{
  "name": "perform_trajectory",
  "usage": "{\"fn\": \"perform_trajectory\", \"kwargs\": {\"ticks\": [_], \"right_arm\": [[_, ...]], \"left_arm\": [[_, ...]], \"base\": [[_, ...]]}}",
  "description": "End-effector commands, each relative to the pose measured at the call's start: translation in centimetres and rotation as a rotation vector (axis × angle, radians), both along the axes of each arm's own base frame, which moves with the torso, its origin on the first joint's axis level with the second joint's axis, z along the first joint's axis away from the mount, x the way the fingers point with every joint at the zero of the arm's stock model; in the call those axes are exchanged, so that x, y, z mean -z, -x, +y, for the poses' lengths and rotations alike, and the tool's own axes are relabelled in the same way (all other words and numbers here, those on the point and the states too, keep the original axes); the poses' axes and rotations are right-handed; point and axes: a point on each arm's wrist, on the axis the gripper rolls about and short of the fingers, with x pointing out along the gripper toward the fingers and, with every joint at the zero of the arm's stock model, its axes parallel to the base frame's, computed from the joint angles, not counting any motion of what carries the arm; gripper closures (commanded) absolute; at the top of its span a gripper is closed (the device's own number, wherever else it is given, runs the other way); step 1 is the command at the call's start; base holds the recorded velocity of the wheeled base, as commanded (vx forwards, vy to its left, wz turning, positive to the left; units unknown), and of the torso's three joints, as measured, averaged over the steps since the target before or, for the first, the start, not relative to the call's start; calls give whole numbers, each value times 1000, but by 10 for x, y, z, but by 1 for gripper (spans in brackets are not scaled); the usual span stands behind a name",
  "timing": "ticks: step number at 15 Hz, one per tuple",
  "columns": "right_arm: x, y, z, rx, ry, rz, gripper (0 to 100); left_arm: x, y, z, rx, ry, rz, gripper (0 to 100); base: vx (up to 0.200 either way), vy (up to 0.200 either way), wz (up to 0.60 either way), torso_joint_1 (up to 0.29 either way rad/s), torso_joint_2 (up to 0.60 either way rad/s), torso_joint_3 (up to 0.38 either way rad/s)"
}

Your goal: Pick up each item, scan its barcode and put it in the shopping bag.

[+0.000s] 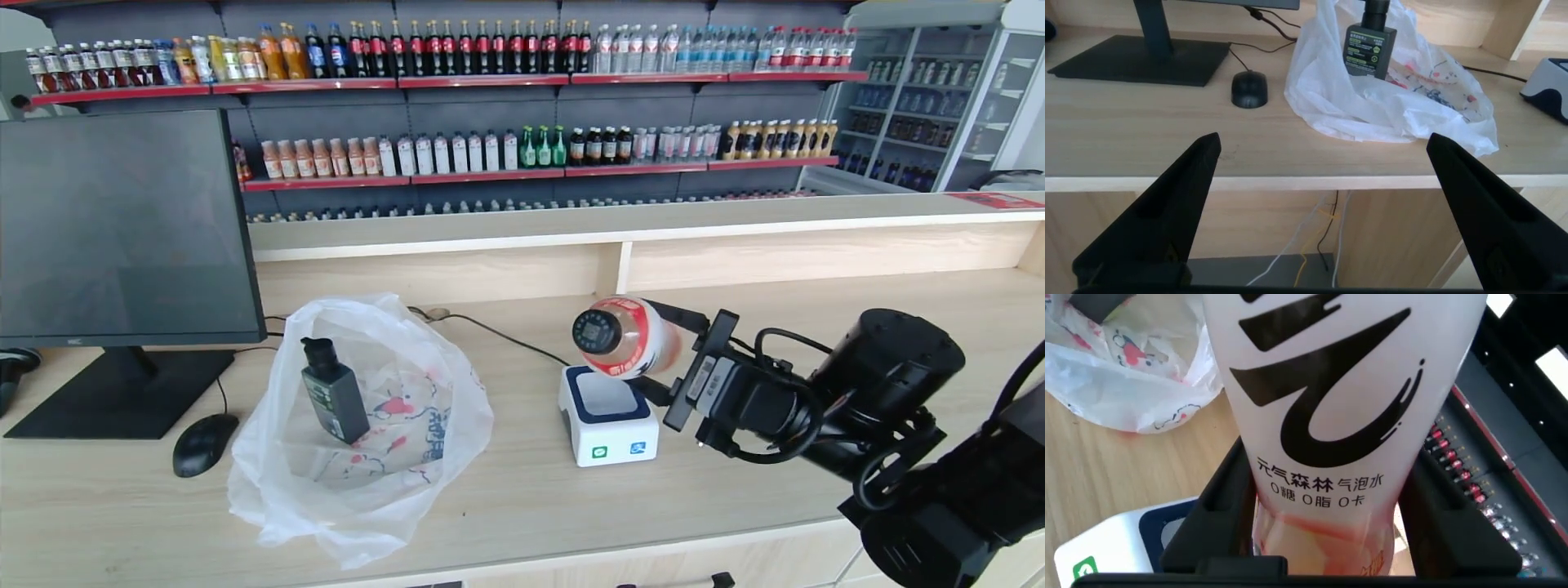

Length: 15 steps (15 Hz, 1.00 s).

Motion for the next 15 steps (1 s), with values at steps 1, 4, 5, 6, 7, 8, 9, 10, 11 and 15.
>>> {"fn": "perform_trajectory", "kwargs": {"ticks": [1,4,5,6,7,8,9,10,11,15], "right_arm": [[5,-2,3,-17,22,-9,100],[8,-4,4,-61,81,-76,100],[13,-5,5,-83,104,-91,100],[19,-9,6,-108,128,-98,100],[22,-10,5,-115,137,-101,100],[28,-12,4,-129,162,-113,100],[30,-13,4,-132,176,-124,100],[32,-14,4,-133,181,-123,100],[32,-14,4,-131,188,-138,100],[44,-18,5,-155,228,-151,100]], "left_arm": [[0,0,0,-1,1,-1,0],[0,0,0,-1,1,1,0],[0,0,0,-1,1,-1,0],[0,0,0,-1,1,-1,0],[0,0,0,-1,1,1,0],[0,0,0,-1,2,-1,0],[0,0,0,-1,2,-1,0],[0,0,0,-1,1,-1,0],[0,0,0,-1,1,-1,0],[0,0,0,-1,2,-1,0]], "base": [[0,0,0,0,0,0],[0,0,0,0,0,0],[0,0,0,0,0,0],[0,0,0,0,0,0],[0,0,0,0,0,0],[0,0,0,0,0,0],[0,0,0,0,0,0],[0,0,0,0,0,0],[0,0,0,0,0,0],[0,0,0,0,0,0]]}}
